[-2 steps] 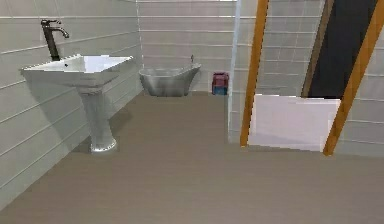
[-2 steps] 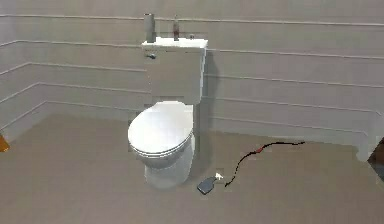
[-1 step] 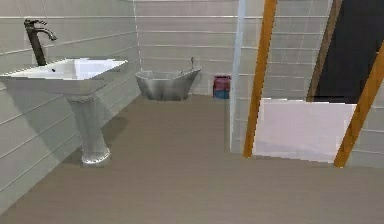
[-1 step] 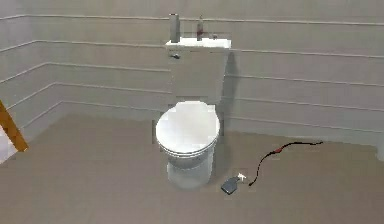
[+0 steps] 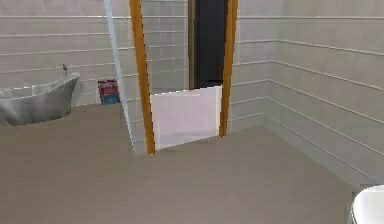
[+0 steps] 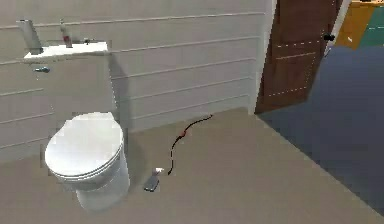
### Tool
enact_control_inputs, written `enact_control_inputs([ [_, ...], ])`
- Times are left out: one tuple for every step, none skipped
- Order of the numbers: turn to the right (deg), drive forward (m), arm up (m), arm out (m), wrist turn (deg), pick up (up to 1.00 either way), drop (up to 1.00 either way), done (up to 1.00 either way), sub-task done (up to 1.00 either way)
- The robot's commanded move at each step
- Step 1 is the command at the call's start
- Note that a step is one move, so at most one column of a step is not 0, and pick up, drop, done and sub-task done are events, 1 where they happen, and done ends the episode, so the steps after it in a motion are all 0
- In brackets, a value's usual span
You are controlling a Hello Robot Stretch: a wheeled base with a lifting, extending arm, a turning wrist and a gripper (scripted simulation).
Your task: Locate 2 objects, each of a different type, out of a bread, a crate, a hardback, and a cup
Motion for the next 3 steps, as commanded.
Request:
enact_control_inputs([
  [0.0,1.00,0.00,0.00,0.0,0.00,0.00,0.00,0.00],
  [0.0,1.00,0.00,0.00,0.0,0.00,0.00,0.00,0.00],
  [3.0,0.00,0.00,0.00,0.0,0.00,0.00,0.00,0.00],
])
